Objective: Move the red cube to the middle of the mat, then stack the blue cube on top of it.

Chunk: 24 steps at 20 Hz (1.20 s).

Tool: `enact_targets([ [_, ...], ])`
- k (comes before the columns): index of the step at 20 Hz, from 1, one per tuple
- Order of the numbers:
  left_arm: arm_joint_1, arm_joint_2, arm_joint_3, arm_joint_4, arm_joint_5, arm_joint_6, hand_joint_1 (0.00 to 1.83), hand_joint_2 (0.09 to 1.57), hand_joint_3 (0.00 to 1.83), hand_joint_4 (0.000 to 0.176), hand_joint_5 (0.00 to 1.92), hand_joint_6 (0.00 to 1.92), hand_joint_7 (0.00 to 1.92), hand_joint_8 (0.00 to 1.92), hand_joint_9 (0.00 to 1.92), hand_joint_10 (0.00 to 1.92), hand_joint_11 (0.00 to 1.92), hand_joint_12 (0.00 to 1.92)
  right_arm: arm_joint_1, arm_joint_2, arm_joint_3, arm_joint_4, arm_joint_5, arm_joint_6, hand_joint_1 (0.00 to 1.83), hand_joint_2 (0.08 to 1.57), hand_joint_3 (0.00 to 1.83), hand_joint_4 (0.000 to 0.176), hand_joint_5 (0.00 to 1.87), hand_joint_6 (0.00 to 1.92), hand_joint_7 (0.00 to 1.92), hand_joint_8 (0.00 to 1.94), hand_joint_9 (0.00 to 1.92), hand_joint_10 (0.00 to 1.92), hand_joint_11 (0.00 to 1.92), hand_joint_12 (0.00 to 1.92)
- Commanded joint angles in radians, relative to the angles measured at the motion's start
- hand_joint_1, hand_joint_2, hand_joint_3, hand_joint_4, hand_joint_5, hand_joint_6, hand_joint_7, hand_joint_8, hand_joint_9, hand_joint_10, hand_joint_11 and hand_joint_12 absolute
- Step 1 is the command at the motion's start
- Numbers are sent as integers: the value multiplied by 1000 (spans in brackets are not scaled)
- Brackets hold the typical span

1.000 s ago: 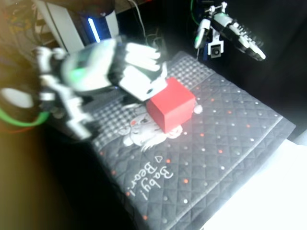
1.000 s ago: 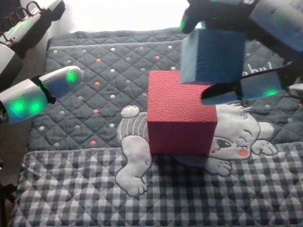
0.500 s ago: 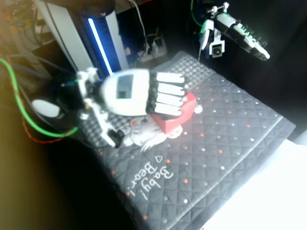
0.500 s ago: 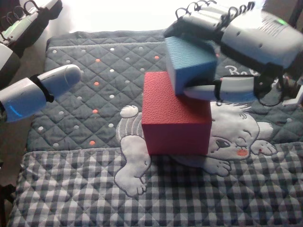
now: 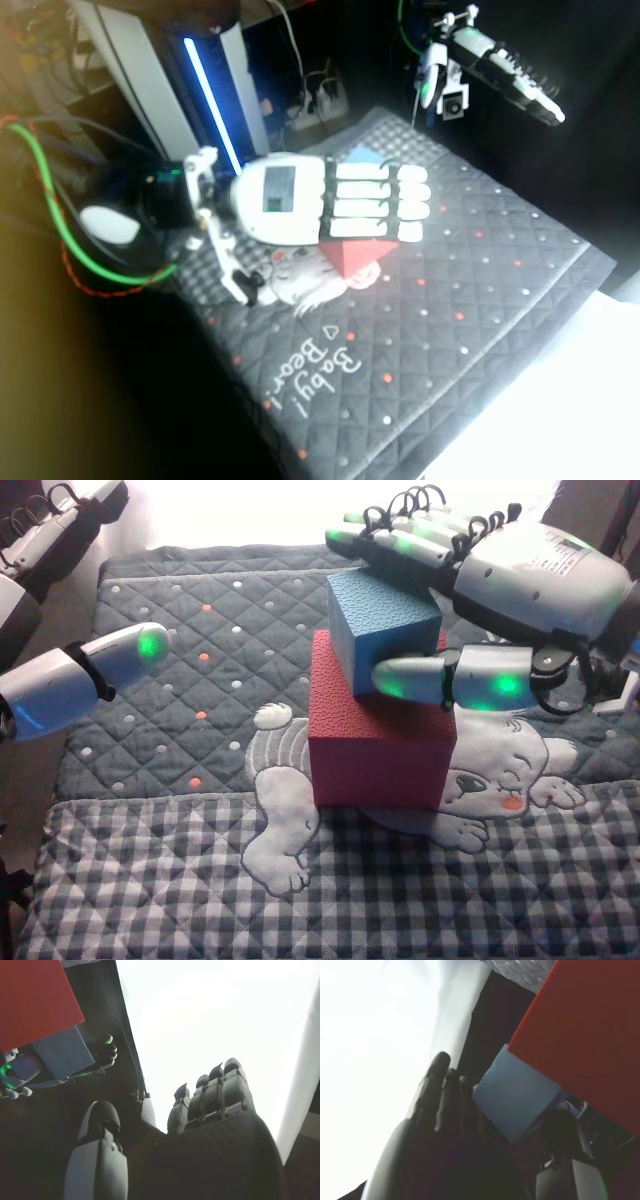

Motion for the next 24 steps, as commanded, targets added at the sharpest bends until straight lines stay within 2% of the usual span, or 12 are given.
enact_targets([
  [1, -3, -1, 5, 10, -130, -3, 345, 1143, 0, 154, 0, 0, 0, 0, 0, 0, 0, 0, 6, 12, -7, 4, 126, 8, 415, 1231, 0, 0, 8, 308, 0, 0, 8, 2, 0, 347],
  [5, 4, -3, 4, 6, -132, -3, 316, 1136, 0, 154, 0, 0, 0, 0, 0, 0, 0, 0, 6, 26, -25, -18, 143, 5, 557, 999, 0, 29, 0, 0, 0, 0, 0, 0, 0, 1],
  [6, 7, -2, 3, 3, -135, -3, 317, 1141, 0, 145, 0, 0, 0, 0, 0, 0, 0, 0, 6, 57, -44, -18, 164, -7, 538, 970, 0, 54, 0, 0, 0, 0, 0, 0, 0, 270],
  [7, 8, -2, 3, 2, -137, -3, 343, 1147, 1, 154, 0, 0, 0, 0, 0, 0, 0, 0, 6, 81, -59, -18, 177, -22, 562, 969, 8, 96, 0, 0, 0, 0, 0, 0, 0, 33],
  [8, 9, -2, 1, 2, -139, -3, 343, 1147, 1, 154, 0, 0, 0, 0, 0, 0, 0, 0, 6, 133, -92, -12, 200, -58, 562, 969, 8, 96, 0, 0, 0, 0, 0, 0, 0, 33],
  [9, 11, -2, 0, 2, -143, -3, 360, 1157, 4, 150, 0, 0, 0, 0, 0, 0, 0, 0, 4, 166, -115, -10, 213, -80, 513, 992, 18, 31, 0, 0, 0, 0, 0, 0, 0, 0],
  [11, 23, 1, -6, 2, -166, -3, 347, 1150, 1, 143, 0, 0, 0, 0, 0, 0, 0, 0, -21, 241, -165, 21, 257, -143, 473, 991, 14, 18, 0, 0, 0, 0, 0, 0, 38, 21],
  [12, 34, 4, -10, 0, -183, -4, 354, 1143, 0, 161, 0, 0, 0, 0, 0, 0, 0, 0, -54, 273, -188, 60, 291, -183, 412, 1003, 0, 33, 0, 0, 0, 0, 0, 0, 7, 345],
  [13, 43, 8, -17, -3, -203, -4, 358, 1145, 0, 166, 0, 0, 0, 0, 0, 0, 0, 0, -94, 305, -206, 93, 331, -201, 434, 1025, 0, 43, 0, 0, 0, 0, 0, 0, 1, 138],
  [15, 53, 15, -25, -6, -232, -4, 397, 1154, 2, 161, 0, 0, 0, 0, 0, 0, 0, 0, -158, 338, -220, 155, 384, -215, 441, 1096, 13, 16, 0, 0, 0, 0, 0, 0, 0, 5],
  [18, 64, 28, -38, -6, -278, -4, 406, 1114, 0, 160, 0, 0, 0, 0, 0, 0, 0, 0, -284, 408, -291, 312, 511, -386, 483, 1145, 22, 89, 0, 0, 0, 0, 0, 0, 0, 0],
  [24, 75, 65, -51, -1, -380, -40, 529, 1038, 0, 176, 0, 0, 0, 0, 0, 0, 0, 0, -507, 512, -376, 457, 822, -411, 548, 1125, 4, 93, 0, 0, 0, 0, 0, 0, 23, 14],
])
